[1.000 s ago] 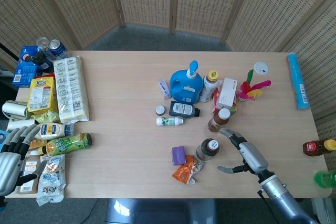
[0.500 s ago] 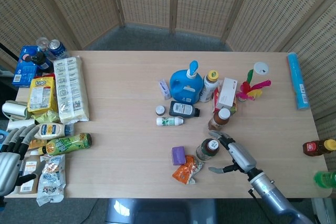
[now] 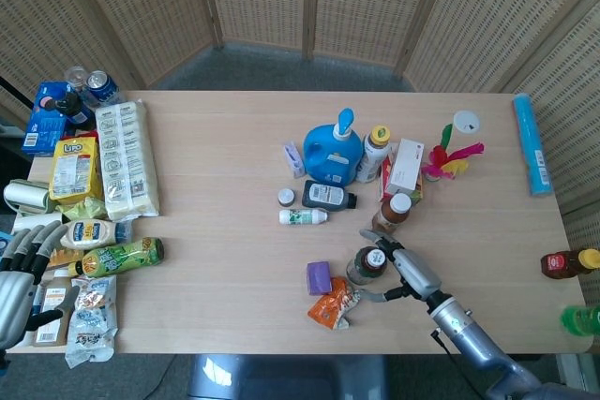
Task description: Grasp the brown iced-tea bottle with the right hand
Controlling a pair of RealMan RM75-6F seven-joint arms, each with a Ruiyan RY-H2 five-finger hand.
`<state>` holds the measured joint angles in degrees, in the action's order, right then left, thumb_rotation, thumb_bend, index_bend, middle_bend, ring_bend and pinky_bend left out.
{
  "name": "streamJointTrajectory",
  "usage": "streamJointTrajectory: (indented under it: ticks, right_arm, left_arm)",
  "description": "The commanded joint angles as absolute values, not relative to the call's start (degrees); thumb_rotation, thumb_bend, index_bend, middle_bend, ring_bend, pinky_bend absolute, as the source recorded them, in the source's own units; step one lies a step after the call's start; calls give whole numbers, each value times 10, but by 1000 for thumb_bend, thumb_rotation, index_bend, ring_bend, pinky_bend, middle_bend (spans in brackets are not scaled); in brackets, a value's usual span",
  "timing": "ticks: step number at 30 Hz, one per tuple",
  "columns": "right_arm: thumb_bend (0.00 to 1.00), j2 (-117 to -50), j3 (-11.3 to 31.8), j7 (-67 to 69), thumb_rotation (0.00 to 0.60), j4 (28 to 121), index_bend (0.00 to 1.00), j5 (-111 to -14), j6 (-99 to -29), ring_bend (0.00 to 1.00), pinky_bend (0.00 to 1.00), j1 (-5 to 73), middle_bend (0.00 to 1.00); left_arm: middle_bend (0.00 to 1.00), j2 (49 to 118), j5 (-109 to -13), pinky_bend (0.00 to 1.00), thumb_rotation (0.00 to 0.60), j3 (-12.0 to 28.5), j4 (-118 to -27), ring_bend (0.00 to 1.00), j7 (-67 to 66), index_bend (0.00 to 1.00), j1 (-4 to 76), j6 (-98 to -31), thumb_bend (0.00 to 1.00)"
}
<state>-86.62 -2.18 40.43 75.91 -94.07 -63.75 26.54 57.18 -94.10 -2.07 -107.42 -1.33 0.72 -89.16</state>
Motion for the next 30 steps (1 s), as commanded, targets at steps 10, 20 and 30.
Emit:
streamJointTrajectory:
  ticks: [10, 20, 30]
  right_arm:
    - [118, -914, -11, 464, 583, 690, 120, -921, -625, 6, 66, 283, 404]
    - [121, -933, 7, 522, 600, 646, 616, -903, -629, 606, 516, 292, 967]
    - [133, -885, 15, 514, 600, 682, 698, -893, -656, 686, 544, 279, 1000]
  left_arm:
    - [0, 569, -934, 0, 600, -21, -1081, 0, -23, 0, 6, -888, 375]
    - [0, 569, -930, 0, 600, -22, -1079, 0, -21, 0, -1, -895, 375]
    - [0, 575, -929, 0, 600, -23, -1071, 0, -14, 0, -2, -894, 376]
